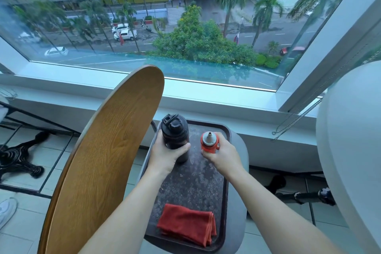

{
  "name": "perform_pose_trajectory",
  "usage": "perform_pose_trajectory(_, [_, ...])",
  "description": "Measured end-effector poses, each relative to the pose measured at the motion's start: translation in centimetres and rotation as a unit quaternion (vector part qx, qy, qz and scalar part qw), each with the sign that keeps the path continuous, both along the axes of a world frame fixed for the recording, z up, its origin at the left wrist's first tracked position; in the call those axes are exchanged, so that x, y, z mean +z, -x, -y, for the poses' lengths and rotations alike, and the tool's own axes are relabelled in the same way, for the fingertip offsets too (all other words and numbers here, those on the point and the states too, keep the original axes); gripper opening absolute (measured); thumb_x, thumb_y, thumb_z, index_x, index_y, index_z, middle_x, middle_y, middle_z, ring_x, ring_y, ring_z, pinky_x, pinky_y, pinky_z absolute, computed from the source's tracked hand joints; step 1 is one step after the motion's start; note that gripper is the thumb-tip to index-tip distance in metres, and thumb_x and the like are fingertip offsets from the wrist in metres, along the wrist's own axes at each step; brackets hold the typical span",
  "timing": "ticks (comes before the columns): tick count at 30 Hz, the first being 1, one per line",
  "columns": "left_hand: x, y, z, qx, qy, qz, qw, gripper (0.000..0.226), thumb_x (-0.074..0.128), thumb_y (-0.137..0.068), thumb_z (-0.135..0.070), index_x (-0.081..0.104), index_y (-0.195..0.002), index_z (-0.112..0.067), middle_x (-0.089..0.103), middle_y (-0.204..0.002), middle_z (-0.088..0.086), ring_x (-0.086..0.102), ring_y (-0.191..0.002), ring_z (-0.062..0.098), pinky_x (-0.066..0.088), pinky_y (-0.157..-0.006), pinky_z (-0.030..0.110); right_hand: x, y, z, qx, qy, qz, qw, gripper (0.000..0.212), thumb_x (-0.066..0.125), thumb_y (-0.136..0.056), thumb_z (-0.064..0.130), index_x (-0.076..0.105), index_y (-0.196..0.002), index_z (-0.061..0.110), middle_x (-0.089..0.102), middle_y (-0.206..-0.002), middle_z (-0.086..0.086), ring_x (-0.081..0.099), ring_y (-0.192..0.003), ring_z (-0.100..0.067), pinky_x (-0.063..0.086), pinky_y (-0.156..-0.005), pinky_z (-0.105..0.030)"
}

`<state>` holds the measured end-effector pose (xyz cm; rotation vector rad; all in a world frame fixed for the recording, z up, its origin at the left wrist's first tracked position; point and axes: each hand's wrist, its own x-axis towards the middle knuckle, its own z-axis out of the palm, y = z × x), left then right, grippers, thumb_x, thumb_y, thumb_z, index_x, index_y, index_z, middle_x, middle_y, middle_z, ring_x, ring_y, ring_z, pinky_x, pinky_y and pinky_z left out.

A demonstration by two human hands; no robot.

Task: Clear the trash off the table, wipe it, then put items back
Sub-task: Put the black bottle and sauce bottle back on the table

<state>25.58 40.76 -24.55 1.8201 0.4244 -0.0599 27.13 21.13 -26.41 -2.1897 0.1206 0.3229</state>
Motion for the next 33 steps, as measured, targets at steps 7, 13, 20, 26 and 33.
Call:
perform_pose_trajectory(7, [2.1,2.1,0.2,-0.019,-0.002,0.011,1.000,0.069,0.092,-0.069,-0.019,0.059,-0.128,-0.032,0.069,-0.117,-0.019,0.059,-0.109,-0.014,0.049,-0.106,0.032,2.5,1.2,1.3,-0.015,0.002,0.023,1.000,0.047,0.079,-0.076,0.034,0.056,-0.117,0.041,0.068,-0.104,0.017,0.065,-0.098,-0.010,0.051,-0.087,-0.031])
perform_pose_trajectory(13, [5.1,3.1,0.9,-0.036,-0.011,0.032,0.999,0.068,0.093,-0.069,-0.026,0.059,-0.125,-0.041,0.071,-0.111,-0.025,0.062,-0.107,-0.009,0.050,-0.101,0.031,6.6,3.0,2.4,-0.023,-0.004,0.043,0.999,0.044,0.079,-0.080,0.035,0.057,-0.117,0.039,0.065,-0.099,0.019,0.060,-0.089,-0.002,0.037,-0.068,-0.006])
perform_pose_trajectory(20, [11.2,4.1,2.8,-0.066,-0.014,0.087,0.994,0.053,0.093,-0.069,-0.023,0.063,-0.109,-0.043,0.072,-0.103,-0.022,0.064,-0.099,-0.006,0.050,-0.086,0.023,11.5,5.0,3.2,-0.059,-0.006,0.087,0.994,0.040,0.075,-0.078,0.047,0.058,-0.113,0.039,0.068,-0.096,0.016,0.062,-0.088,-0.006,0.047,-0.074,-0.023])
perform_pose_trajectory(26, [16.0,4.9,4.5,-0.099,-0.023,0.134,0.986,0.053,0.093,-0.069,-0.025,0.064,-0.112,-0.037,0.073,-0.104,-0.014,0.066,-0.097,0.000,0.051,-0.083,0.025,15.9,6.6,4.4,-0.072,-0.004,0.106,0.992,0.039,0.075,-0.079,0.048,0.054,-0.111,0.041,0.066,-0.093,0.017,0.061,-0.084,-0.003,0.044,-0.067,-0.020])
perform_pose_trajectory(33, [21.4,5.8,6.8,-0.154,-0.054,0.173,0.971,0.059,0.091,-0.068,-0.028,0.060,-0.117,-0.041,0.070,-0.104,-0.023,0.063,-0.100,-0.006,0.048,-0.073,0.008,22.2,8.1,6.2,-0.083,-0.007,0.138,0.987,0.034,0.074,-0.081,0.044,0.054,-0.105,0.034,0.063,-0.082,0.013,0.060,-0.072,-0.003,0.046,-0.063,-0.020])
